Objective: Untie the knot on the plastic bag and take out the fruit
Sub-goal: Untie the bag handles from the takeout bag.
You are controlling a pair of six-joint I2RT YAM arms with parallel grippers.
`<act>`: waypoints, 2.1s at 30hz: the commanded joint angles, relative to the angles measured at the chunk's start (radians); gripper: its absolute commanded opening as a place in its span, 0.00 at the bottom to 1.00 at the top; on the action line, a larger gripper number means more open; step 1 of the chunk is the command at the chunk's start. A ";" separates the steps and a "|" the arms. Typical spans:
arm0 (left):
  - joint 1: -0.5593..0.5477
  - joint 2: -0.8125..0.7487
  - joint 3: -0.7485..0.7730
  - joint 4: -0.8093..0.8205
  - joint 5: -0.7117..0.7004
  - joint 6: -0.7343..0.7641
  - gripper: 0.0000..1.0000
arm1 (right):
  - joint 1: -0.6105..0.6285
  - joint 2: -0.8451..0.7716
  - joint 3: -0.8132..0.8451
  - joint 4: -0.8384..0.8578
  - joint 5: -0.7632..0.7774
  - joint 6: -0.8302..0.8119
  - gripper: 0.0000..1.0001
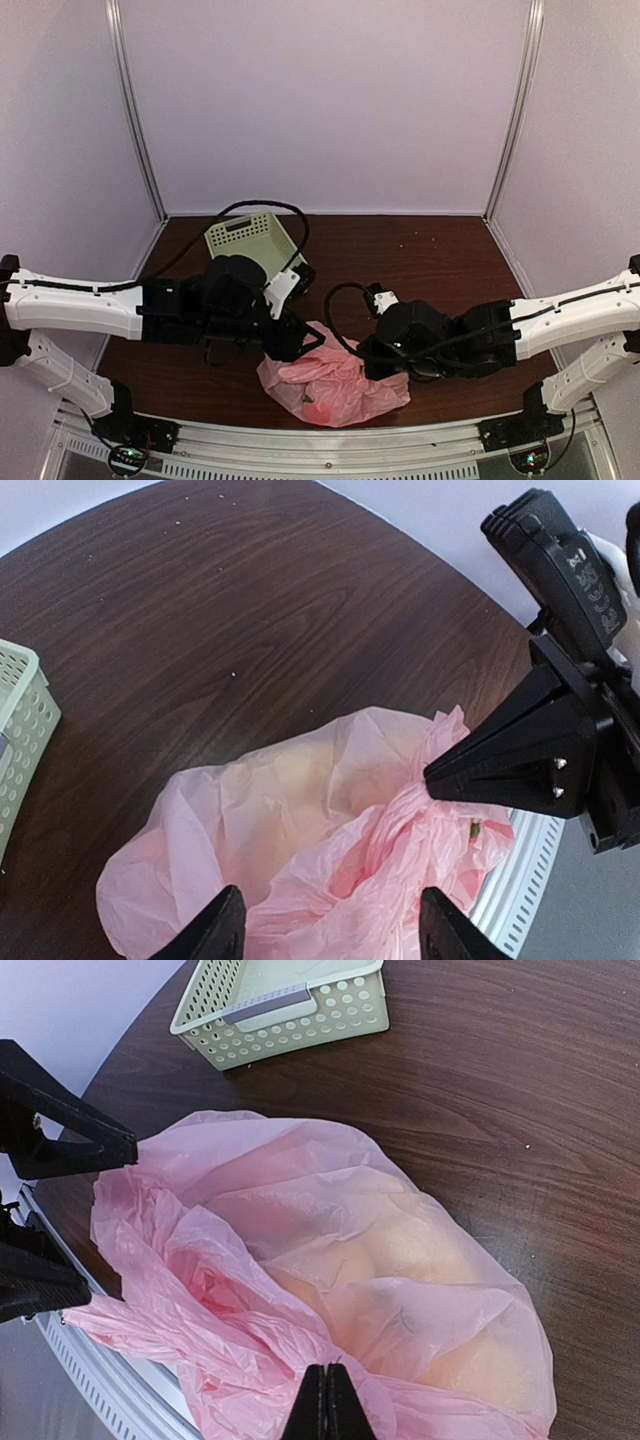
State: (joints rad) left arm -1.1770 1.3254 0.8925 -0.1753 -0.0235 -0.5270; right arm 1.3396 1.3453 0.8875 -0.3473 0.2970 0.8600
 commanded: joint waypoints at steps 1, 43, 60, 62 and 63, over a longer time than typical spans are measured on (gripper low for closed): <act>-0.019 0.037 0.034 0.016 -0.016 0.056 0.62 | -0.003 -0.021 0.007 -0.014 0.032 -0.010 0.00; -0.085 0.127 0.052 0.037 -0.027 0.070 0.00 | -0.005 -0.036 0.007 -0.015 0.064 -0.004 0.00; -0.085 0.010 0.042 0.093 -0.169 0.016 0.00 | -0.057 -0.129 0.052 -0.129 0.158 -0.044 0.00; -0.084 -0.008 0.021 0.090 -0.200 0.003 0.00 | -0.068 -0.146 0.031 -0.130 0.159 -0.038 0.00; -0.082 -0.016 0.009 0.088 -0.210 -0.011 0.00 | -0.072 -0.154 0.019 -0.129 0.155 -0.033 0.00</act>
State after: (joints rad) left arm -1.2587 1.3586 0.9276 -0.1013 -0.1535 -0.4946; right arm 1.2945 1.2304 0.9249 -0.4038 0.3901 0.8345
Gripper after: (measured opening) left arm 0.005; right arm 0.011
